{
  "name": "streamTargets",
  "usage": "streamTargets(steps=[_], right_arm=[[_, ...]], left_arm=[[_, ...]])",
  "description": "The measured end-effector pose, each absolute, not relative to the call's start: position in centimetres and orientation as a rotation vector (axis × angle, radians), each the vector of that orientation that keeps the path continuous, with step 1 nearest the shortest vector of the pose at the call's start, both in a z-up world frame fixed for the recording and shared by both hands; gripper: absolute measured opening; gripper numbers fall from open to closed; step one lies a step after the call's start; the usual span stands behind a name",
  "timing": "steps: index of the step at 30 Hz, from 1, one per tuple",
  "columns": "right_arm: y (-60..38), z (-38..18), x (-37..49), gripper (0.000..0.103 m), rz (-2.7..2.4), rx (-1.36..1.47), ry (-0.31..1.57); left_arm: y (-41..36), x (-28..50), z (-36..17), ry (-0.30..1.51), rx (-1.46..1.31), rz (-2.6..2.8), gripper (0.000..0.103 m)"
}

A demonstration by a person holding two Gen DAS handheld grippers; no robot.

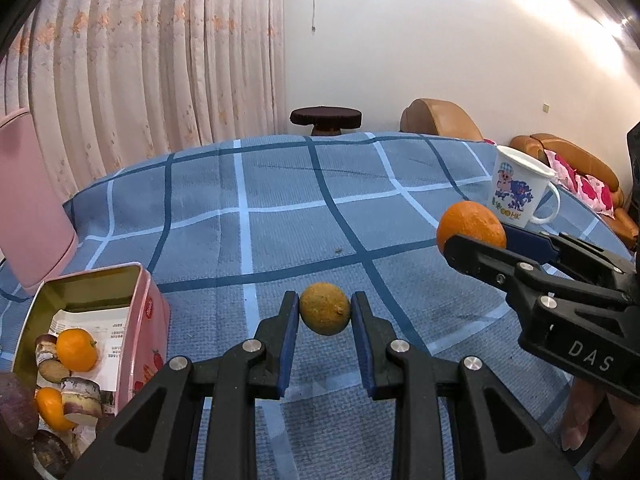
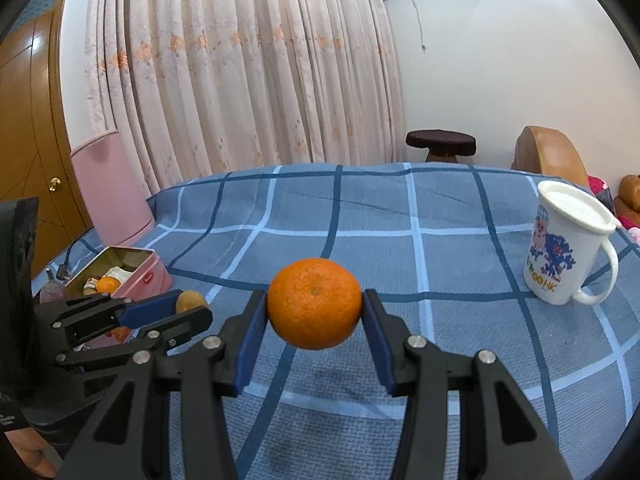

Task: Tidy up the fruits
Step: 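Carry the lime and orange over the pink tin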

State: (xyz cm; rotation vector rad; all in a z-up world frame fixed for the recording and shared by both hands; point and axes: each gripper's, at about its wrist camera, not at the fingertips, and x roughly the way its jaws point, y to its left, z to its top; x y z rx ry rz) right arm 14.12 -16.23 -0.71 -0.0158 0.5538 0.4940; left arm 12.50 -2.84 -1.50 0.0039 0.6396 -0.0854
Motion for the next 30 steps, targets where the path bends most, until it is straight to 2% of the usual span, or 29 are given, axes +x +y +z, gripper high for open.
streamTargets(steps=[30], right_arm=[[-15.6, 0.3, 10.9, 0.050, 0.521, -0.079, 0.400]], left_arm=[[-2.8, 9.6, 0.1, 0.468, 0.017, -0.036, 0.028]])
